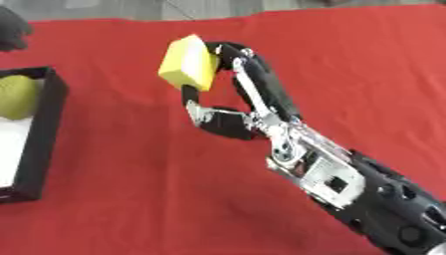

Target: Pick up the objects with one hand, pass them to the other hand, and then place them into the box on the other side of the table.

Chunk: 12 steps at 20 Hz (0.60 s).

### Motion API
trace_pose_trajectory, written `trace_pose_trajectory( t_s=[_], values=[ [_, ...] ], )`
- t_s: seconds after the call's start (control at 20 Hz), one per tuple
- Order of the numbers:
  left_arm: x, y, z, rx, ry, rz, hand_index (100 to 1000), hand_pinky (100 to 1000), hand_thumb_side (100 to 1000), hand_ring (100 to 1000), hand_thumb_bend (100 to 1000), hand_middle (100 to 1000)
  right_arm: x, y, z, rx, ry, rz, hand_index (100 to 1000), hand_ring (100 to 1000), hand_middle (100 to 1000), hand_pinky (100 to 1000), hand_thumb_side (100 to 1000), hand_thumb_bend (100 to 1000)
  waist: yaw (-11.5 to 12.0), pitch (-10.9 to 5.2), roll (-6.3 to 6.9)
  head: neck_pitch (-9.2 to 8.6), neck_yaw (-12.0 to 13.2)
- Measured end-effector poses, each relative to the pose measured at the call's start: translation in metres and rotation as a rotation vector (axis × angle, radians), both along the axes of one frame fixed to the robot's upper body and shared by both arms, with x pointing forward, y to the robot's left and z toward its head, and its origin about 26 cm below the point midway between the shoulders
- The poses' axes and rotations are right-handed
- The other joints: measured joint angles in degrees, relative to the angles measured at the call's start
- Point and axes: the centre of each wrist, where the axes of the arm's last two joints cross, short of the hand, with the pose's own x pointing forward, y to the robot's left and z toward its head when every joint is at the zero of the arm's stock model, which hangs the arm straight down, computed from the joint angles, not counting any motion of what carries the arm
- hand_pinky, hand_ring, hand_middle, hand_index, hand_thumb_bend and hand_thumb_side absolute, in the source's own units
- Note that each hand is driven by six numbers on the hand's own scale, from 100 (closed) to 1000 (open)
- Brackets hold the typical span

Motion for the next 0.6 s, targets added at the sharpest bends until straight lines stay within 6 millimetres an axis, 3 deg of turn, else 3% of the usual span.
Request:
trace_pose_trajectory(
  t_s=[0.25, 0.3, 0.6],
  values=[
    [-0.002, -0.014, 0.002, 0.111, -0.04, -0.006, 837, 849, 573, 806, 100, 802, -0.002, 0.009, 0.0, 0.014, -0.018, 0.024, 672, 653, 592, 738, 170, 100, 0.2, -0.41, 0.15, 0.02, 0.0],
    [-0.003, -0.017, 0.001, 0.129, -0.05, -0.005, 842, 849, 552, 808, 100, 803, -0.002, 0.01, 0.0, 0.014, -0.021, 0.029, 671, 653, 592, 737, 203, 100, 0.2, -0.41, 0.16, 0.02, 0.0],
    [-0.005, -0.028, -0.001, 0.186, -0.126, 0.025, 872, 863, 419, 819, 100, 804, -0.004, 0.019, 0.0, 0.006, -0.035, 0.055, 666, 648, 587, 735, 145, 100, 0.4, -0.41, 0.26, 0.02, 0.0]
  ],
)
